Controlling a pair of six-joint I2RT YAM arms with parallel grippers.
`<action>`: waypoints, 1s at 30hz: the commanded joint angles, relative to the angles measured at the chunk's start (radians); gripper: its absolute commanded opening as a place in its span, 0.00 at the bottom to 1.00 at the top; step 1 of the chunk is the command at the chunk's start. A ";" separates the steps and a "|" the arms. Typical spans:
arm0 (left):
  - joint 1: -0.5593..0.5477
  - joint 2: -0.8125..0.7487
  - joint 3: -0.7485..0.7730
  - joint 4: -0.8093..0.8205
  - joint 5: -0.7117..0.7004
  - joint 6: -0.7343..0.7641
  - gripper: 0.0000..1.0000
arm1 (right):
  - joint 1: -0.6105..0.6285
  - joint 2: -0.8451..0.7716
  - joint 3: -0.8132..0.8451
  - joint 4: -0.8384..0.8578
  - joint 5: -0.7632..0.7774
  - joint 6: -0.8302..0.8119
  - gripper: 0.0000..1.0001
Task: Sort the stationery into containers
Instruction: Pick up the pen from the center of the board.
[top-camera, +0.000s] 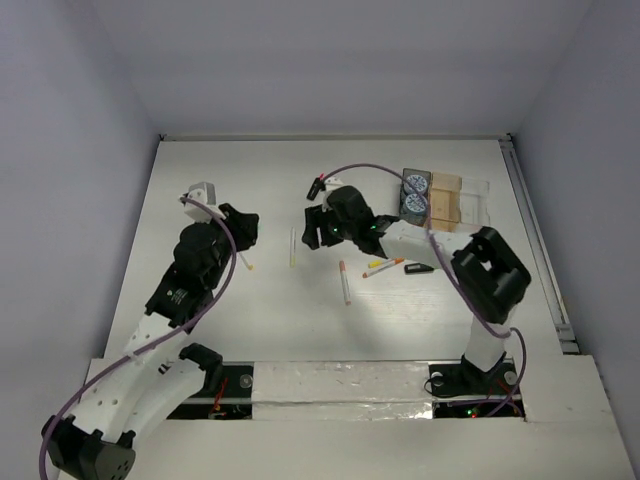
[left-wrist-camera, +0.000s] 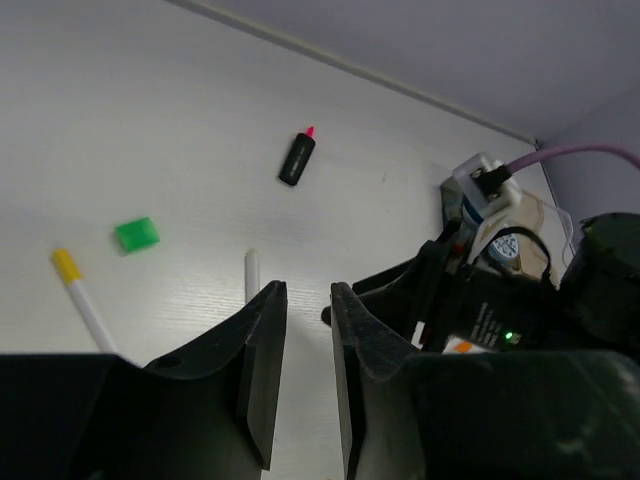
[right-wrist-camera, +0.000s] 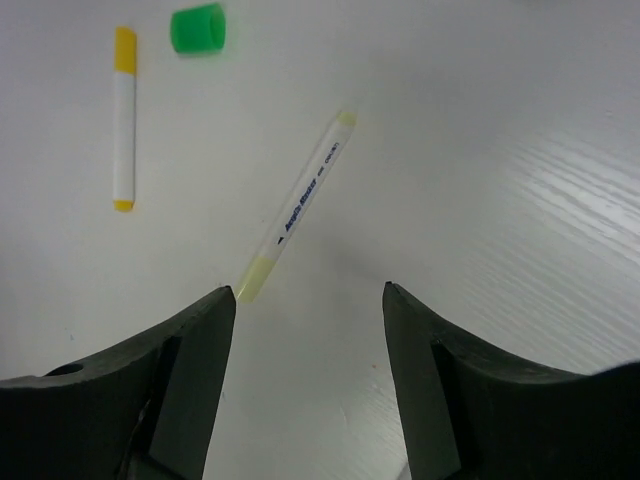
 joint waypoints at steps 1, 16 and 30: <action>0.003 -0.023 -0.073 -0.065 -0.117 -0.073 0.22 | 0.055 0.081 0.116 -0.068 0.092 -0.026 0.67; 0.003 -0.123 -0.301 -0.101 -0.411 -0.329 0.47 | 0.142 0.481 0.568 -0.361 0.332 -0.052 0.49; 0.023 0.099 -0.340 0.016 -0.483 -0.345 0.54 | 0.161 0.462 0.532 -0.354 0.399 -0.011 0.00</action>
